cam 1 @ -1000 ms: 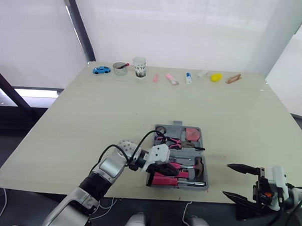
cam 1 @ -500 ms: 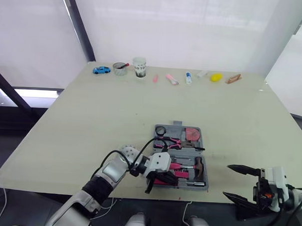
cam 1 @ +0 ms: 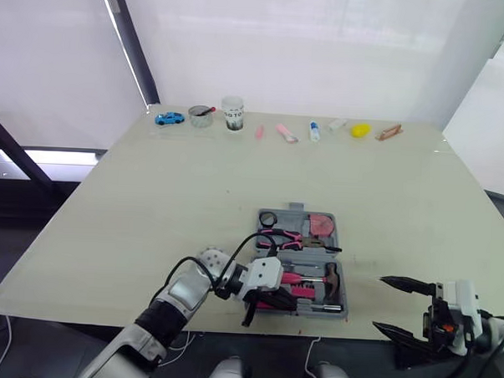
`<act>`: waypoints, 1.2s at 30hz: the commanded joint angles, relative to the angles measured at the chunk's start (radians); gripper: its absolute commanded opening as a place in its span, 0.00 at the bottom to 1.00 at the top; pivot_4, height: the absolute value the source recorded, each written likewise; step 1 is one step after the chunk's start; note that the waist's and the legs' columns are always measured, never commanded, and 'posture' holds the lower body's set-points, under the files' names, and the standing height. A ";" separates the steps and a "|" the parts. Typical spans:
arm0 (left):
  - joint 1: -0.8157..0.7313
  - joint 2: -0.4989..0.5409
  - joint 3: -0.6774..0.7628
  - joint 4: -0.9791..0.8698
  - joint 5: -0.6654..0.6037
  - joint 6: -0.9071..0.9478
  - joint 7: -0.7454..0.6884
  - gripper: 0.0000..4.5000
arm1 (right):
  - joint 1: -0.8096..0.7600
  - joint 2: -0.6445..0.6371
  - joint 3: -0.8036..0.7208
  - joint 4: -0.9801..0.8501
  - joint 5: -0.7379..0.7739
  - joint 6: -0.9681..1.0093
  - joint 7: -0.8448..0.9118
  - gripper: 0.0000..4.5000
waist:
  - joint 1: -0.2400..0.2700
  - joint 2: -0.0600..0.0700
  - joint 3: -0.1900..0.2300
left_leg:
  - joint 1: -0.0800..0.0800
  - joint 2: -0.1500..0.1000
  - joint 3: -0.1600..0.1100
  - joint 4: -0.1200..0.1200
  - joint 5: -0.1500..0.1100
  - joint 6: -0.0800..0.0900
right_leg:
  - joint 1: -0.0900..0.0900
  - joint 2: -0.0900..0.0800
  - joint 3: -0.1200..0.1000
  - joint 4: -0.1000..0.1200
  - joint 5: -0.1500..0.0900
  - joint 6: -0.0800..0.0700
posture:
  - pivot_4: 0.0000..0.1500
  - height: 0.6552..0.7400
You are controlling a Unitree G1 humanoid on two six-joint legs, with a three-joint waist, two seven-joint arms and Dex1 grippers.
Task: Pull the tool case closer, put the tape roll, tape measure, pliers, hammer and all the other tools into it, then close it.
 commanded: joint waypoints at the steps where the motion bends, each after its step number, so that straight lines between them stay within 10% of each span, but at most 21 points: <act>1: 0.018 -0.038 0.048 -0.038 -0.045 0.071 0.063 0.03 | -0.017 0.020 -0.028 -0.028 0.052 0.012 -0.024 1.00 | 0.000 0.000 0.000 | 0.000 0.000 0.000 0.000 0.000 0.000 | 0.000 0.000 0.000 0.000 0.000 0.000 | 1.00 1.00; 17: 0.133 0.076 0.437 -0.277 -0.272 0.275 0.252 0.03 | -0.019 0.064 -0.088 0.025 0.082 0.033 -0.106 1.00 | -0.001 0.000 0.001 | -0.001 0.000 0.000 -0.001 0.000 0.000 | -0.001 0.000 -0.001 0.000 0.000 0.000 | 1.00 1.00; 28: 0.396 0.169 0.691 -0.237 -0.305 0.204 0.328 1.00 | 0.053 0.147 -0.167 0.126 -0.007 -0.038 -0.290 1.00 | 0.001 0.000 0.001 | 0.000 0.002 0.002 -0.002 0.000 0.000 | -0.002 -0.002 0.000 -0.001 0.000 0.000 | 1.00 1.00; 36: 0.579 0.200 0.852 -0.214 -0.331 0.171 0.365 1.00 | 0.174 0.177 -0.247 0.167 -0.044 -0.118 -0.357 1.00 | -0.001 0.000 0.001 | 0.000 0.003 0.001 -0.005 -0.001 0.000 | -0.004 -0.004 0.000 -0.002 -0.001 -0.001 | 1.00 1.00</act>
